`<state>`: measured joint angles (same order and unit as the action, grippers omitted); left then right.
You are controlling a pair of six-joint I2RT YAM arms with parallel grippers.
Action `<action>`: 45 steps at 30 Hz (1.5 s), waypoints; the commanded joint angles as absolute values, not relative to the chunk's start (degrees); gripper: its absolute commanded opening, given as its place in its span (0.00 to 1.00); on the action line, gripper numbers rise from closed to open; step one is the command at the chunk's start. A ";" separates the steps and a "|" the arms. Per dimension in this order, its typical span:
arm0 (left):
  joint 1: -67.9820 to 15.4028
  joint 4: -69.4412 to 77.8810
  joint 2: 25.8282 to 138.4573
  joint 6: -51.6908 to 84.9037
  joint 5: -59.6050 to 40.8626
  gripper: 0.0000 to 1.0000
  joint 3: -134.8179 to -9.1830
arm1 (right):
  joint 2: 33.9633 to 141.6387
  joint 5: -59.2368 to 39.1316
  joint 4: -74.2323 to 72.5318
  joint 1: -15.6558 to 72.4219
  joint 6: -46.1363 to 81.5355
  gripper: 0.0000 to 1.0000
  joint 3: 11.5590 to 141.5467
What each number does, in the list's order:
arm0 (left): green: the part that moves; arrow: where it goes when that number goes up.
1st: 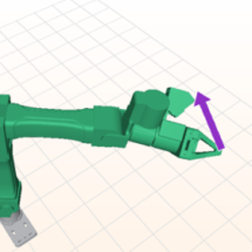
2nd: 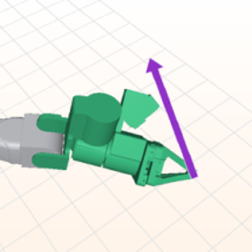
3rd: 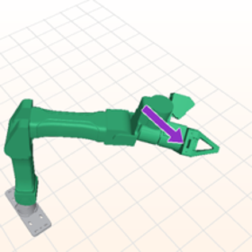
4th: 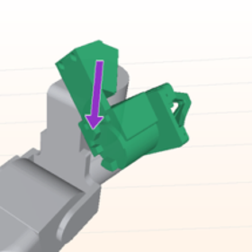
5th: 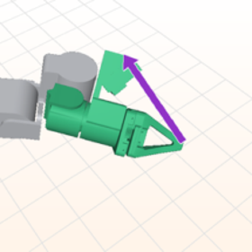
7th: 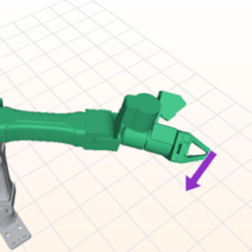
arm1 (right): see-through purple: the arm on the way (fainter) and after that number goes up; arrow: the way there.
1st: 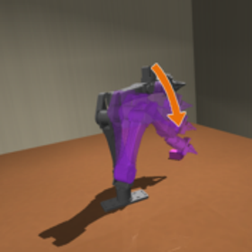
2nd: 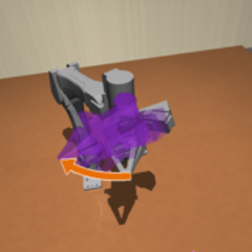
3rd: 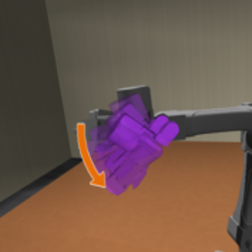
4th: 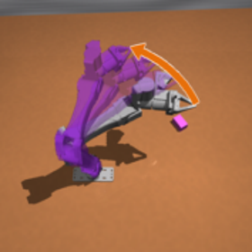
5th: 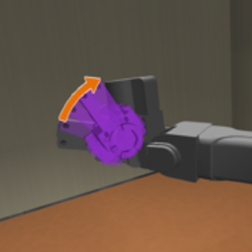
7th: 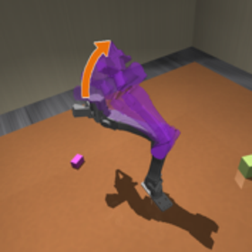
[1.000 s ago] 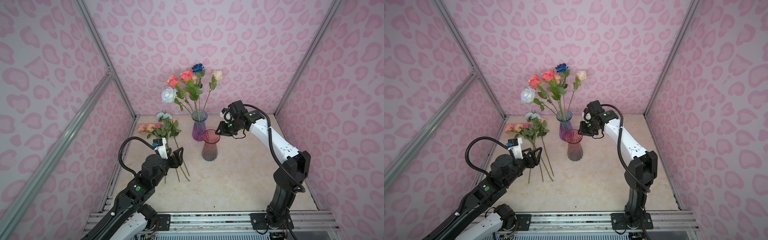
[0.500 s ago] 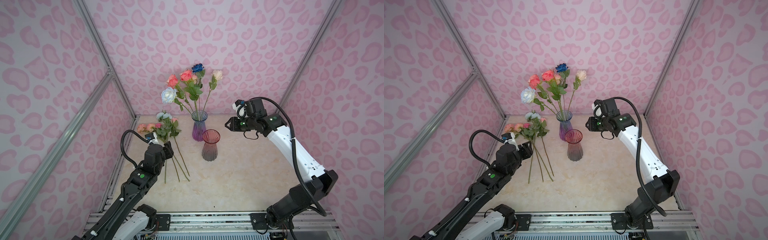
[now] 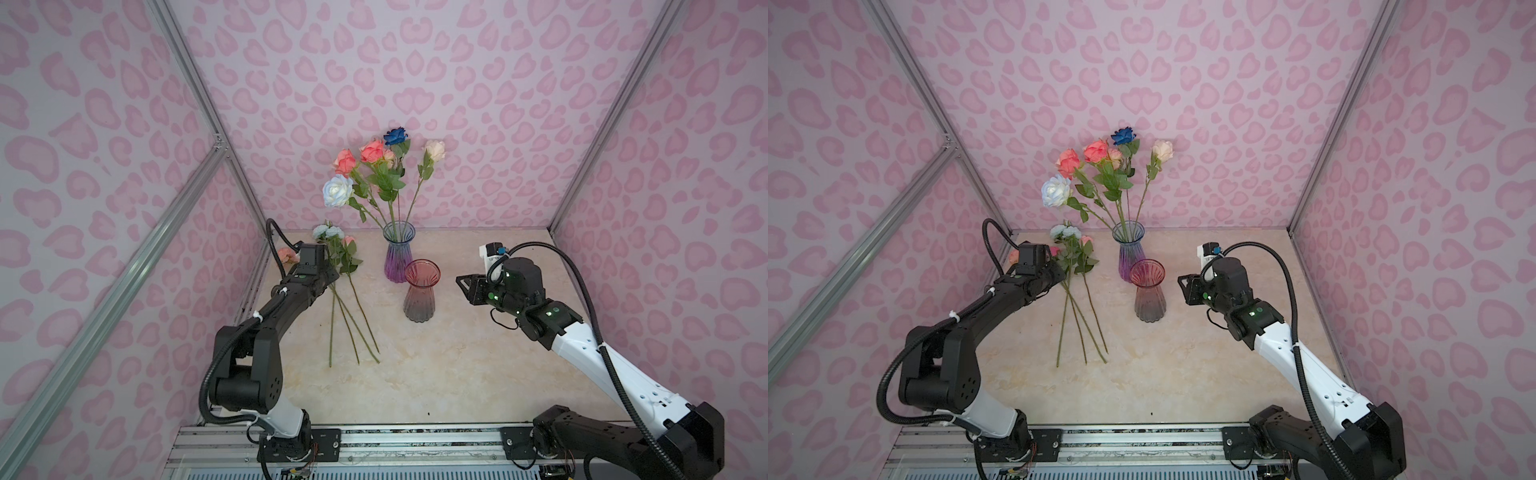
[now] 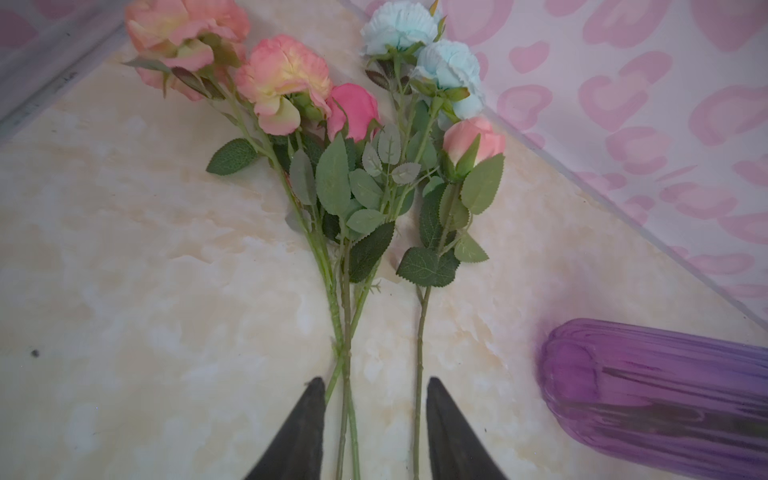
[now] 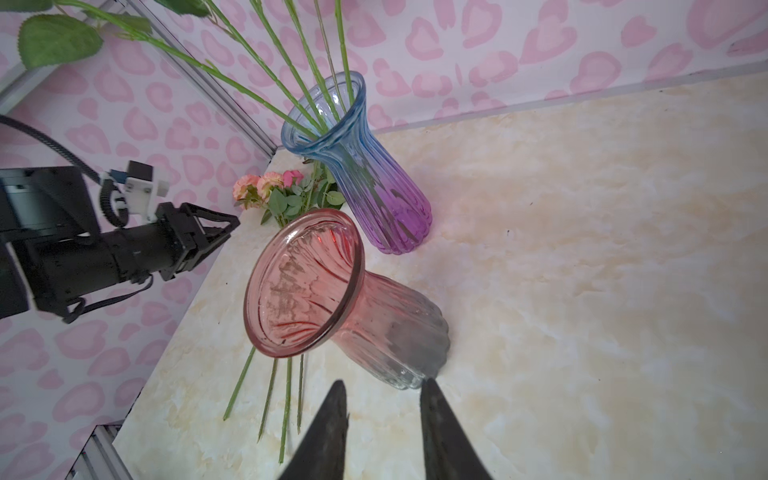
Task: Arrange the flowers into the vase
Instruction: 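Open and withdraw the right gripper while the left gripper lowers to the flowers, then close the left gripper on the loose flower stems and pull them nearer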
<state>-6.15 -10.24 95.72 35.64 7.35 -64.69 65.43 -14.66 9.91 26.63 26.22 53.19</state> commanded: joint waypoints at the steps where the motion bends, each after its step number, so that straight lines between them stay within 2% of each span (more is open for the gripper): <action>1: -5.37 -11.18 101.85 33.54 6.54 0.42 -69.46 | 64.93 -14.09 3.60 26.70 26.64 0.32 51.77; 9: -3.76 -11.31 113.16 32.52 5.96 0.41 -76.06 | 64.00 -13.72 3.18 26.24 25.44 0.32 49.94; 12: -3.46 -12.33 116.40 31.65 5.36 0.37 -79.25 | 64.07 -13.71 2.99 26.18 25.69 0.32 49.58; 13: -3.33 -12.30 116.90 31.56 5.11 0.37 -79.55 | 64.15 -13.64 2.96 26.08 25.75 0.32 49.61; 15: -3.15 -12.08 117.57 31.42 5.65 0.31 -79.88 | 64.33 -13.71 3.15 26.02 25.67 0.32 49.58; 19: -3.03 -12.00 118.32 30.67 5.35 0.29 -80.69 | 64.64 -13.87 3.25 25.92 25.78 0.32 49.66; 22: -2.98 -12.39 119.23 31.02 4.61 0.24 -81.30 | 64.98 -13.92 3.00 25.83 25.88 0.32 49.89; 34: -2.69 -15.13 122.15 33.64 3.00 0.25 -83.70 | 64.42 -14.46 2.66 24.44 26.74 0.32 49.53; 38: -2.69 -15.75 122.77 33.66 2.61 0.15 -84.72 | 64.03 -14.86 2.48 23.68 27.11 0.31 49.23; 41: -2.71 -15.71 121.78 33.26 3.51 0.04 -84.21 | 63.39 -14.96 2.12 23.39 27.27 0.31 48.89; 45: -2.70 -15.42 117.79 31.39 3.92 0.03 -82.85 | 63.06 -15.09 1.62 23.40 27.49 0.32 48.36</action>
